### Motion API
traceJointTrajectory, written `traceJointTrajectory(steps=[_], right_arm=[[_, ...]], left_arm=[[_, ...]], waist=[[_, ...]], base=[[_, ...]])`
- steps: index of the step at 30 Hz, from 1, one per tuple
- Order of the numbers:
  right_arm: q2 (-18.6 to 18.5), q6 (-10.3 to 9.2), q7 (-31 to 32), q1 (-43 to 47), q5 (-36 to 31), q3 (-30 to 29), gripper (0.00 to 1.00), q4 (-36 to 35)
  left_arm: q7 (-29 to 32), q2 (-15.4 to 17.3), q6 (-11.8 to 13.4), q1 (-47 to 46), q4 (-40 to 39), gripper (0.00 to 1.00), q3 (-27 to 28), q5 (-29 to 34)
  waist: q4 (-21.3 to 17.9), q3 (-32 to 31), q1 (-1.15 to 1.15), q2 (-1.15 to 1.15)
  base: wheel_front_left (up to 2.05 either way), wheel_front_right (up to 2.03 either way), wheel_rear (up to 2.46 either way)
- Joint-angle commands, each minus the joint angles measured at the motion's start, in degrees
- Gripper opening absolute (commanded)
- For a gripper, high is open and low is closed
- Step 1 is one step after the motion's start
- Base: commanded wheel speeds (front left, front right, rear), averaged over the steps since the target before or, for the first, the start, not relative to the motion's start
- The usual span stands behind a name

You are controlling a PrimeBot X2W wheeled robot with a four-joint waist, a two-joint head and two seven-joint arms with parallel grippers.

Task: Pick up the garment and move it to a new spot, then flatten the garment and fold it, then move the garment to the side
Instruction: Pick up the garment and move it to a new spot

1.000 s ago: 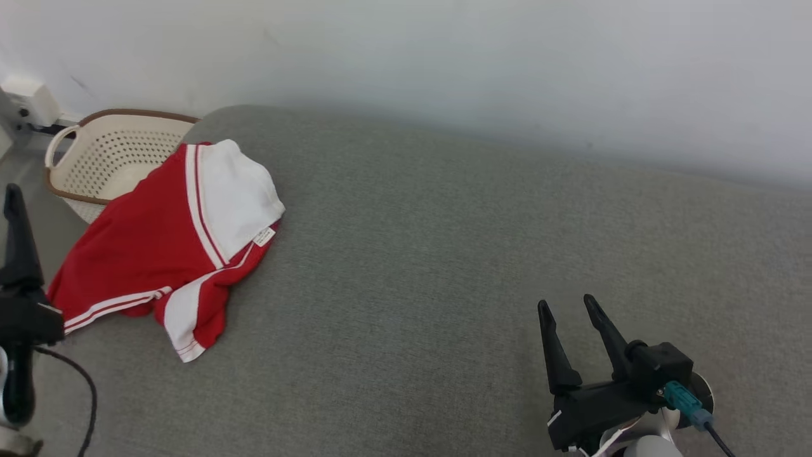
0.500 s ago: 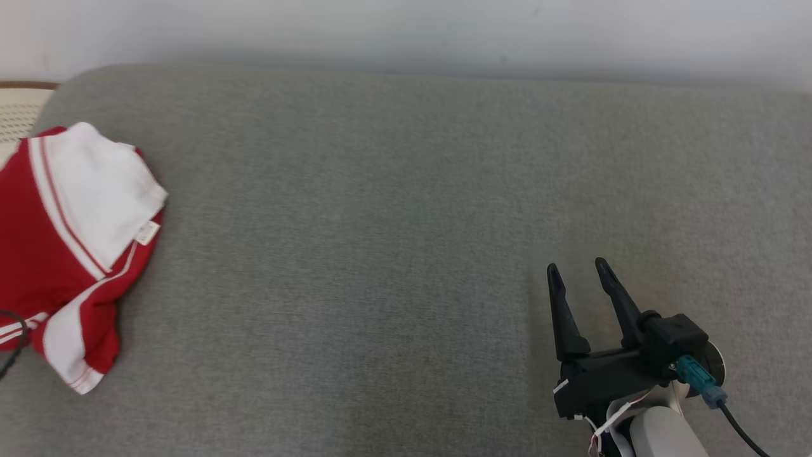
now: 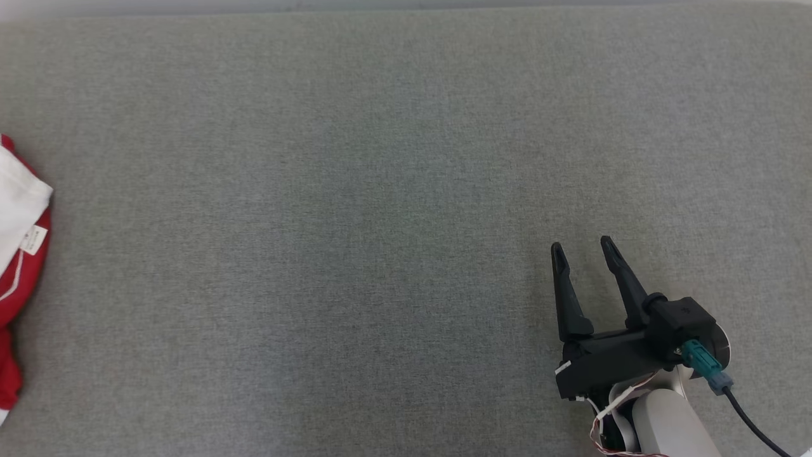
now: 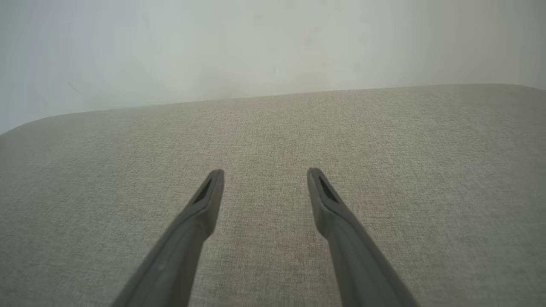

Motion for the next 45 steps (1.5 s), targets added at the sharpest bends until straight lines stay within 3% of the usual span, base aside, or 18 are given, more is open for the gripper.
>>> traceJointTrajectory(steps=[1, 13, 14, 15, 33, 45], right_arm=[[-0.1, 0.04, -0.3, -0.5, -0.3, 0.0, 1.00, -0.1], [-0.1, 0.04, 0.1, -0.5, -1.7, -0.6, 1.00, -0.9], [-0.1, 0.04, 0.2, -0.5, -1.7, -0.7, 1.00, -1.0], [-0.1, 0.04, 0.3, -0.5, -1.6, -0.7, 1.00, -1.0], [-0.1, 0.04, 0.1, 1.3, -0.2, -0.6, 1.00, 0.6], [-0.1, 0.04, -0.6, 2.5, 2.8, 0.3, 1.00, 2.7]], left_arm=[[0.3, 0.1, 0.1, -0.4, 0.6, 1.00, -0.1, -1.1], [8.3, 2.1, 0.0, -2.7, 8.7, 1.00, -6.5, -0.2], [7.9, 2.3, 0.0, -2.8, 9.0, 0.39, -6.6, -0.3], [7.1, 2.6, 0.0, -2.9, 9.1, 0.00, -7.0, -0.1], [-9.0, 4.3, 0.0, -7.2, 3.6, 0.00, -14.3, -0.9], [-12.0, 4.5, 0.0, -13.9, -12.3, 0.00, -23.7, -0.6]], waist=[[-1.1, 1.2, -0.01, -0.01], [-1.5, 2.6, -0.01, -0.01], [-1.5, 2.6, -0.01, -0.01], [-1.5, 2.7, -0.01, -0.01], [3.1, -2.5, -0.01, -0.01], [4.3, -7.6, -0.01, -0.01]], base=[[0.00, 0.00, 0.00], [0.00, 0.00, 0.00], [0.00, 0.00, 0.00], [0.00, 0.00, 0.00], [0.00, 0.00, 0.00], [0.00, 0.00, 0.00]])
